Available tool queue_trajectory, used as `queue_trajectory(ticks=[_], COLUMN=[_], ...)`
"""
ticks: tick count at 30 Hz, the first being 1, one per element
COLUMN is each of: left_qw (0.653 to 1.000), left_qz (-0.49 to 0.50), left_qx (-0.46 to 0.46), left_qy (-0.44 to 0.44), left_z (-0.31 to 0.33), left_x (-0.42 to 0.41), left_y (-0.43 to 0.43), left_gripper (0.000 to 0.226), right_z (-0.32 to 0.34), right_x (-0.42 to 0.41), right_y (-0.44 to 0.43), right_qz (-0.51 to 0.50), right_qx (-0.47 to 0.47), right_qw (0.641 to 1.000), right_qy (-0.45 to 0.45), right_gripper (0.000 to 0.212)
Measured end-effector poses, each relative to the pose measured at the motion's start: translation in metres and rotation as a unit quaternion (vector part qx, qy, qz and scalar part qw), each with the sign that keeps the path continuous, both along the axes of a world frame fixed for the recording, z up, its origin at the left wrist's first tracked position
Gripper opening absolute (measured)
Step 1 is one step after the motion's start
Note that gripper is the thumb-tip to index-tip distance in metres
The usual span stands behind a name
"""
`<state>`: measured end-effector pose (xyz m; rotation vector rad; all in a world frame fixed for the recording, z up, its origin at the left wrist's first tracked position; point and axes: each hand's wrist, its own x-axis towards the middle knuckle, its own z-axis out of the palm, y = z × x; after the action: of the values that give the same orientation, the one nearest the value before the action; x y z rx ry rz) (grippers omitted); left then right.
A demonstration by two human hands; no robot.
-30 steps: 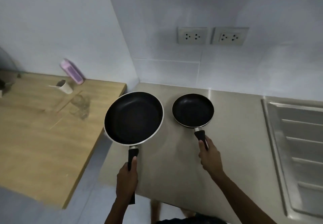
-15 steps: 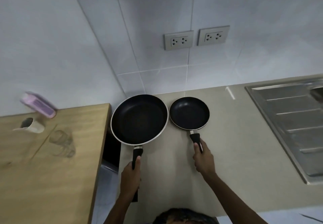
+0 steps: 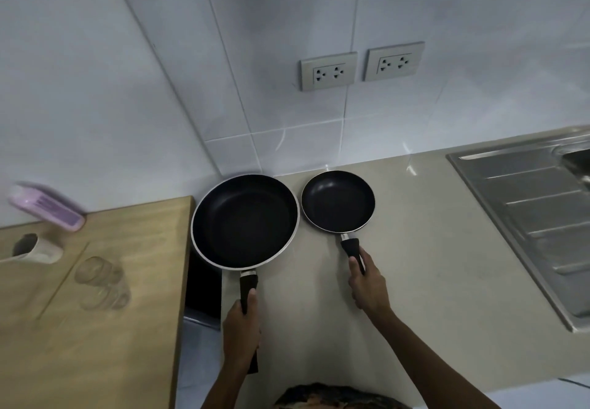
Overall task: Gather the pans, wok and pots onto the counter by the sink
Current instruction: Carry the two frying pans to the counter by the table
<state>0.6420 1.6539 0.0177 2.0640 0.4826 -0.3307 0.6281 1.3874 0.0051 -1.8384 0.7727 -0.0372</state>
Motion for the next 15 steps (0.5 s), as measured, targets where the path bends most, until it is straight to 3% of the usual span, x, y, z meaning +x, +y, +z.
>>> queue_trajectory(ticks=[8,15], left_qw=[1.0,0.998], left_qz=[-0.008,0.002], left_qx=[0.003,-0.058], left_qy=[0.004,0.027], left_z=[-0.004,0.0], left_x=[0.015,0.019], left_y=[0.001,0.0], left_gripper=[0.055,0.051], right_z=[-0.004,0.0], right_x=[0.016,0.037], right_y=[0.005,0.002], right_qz=[0.017,0.025], right_qx=[-0.009,-0.01], right_qw=[1.0,0.999], right_qy=[0.018,0.028], right_gripper=[0.052,0.051])
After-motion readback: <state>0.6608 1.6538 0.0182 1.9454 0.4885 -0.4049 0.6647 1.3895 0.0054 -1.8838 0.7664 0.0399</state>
